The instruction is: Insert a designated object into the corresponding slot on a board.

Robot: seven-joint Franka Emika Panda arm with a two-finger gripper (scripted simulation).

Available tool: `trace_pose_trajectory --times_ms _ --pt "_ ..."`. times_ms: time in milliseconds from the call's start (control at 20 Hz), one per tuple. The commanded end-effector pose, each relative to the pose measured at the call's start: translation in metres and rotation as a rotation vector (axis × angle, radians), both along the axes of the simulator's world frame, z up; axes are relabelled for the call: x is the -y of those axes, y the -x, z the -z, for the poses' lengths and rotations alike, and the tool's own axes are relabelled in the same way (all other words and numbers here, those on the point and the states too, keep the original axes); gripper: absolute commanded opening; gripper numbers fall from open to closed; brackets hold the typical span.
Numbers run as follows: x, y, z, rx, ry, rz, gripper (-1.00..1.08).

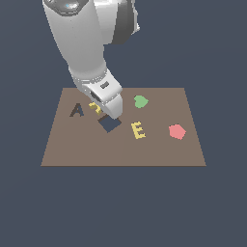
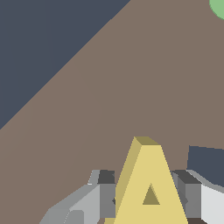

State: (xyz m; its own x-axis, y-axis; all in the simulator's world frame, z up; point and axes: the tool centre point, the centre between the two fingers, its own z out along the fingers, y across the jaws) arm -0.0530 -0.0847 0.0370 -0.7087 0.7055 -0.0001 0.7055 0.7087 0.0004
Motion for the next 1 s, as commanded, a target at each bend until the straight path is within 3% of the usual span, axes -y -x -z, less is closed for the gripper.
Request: trace_pose_trajectory --times_ms 0,950 --pt "0.008 0.003 0.0 0.0 0.0 -0.088 -1.0" --pt "0.065 0.002 -0.003 0.0 0.001 -0.653 -1.0"
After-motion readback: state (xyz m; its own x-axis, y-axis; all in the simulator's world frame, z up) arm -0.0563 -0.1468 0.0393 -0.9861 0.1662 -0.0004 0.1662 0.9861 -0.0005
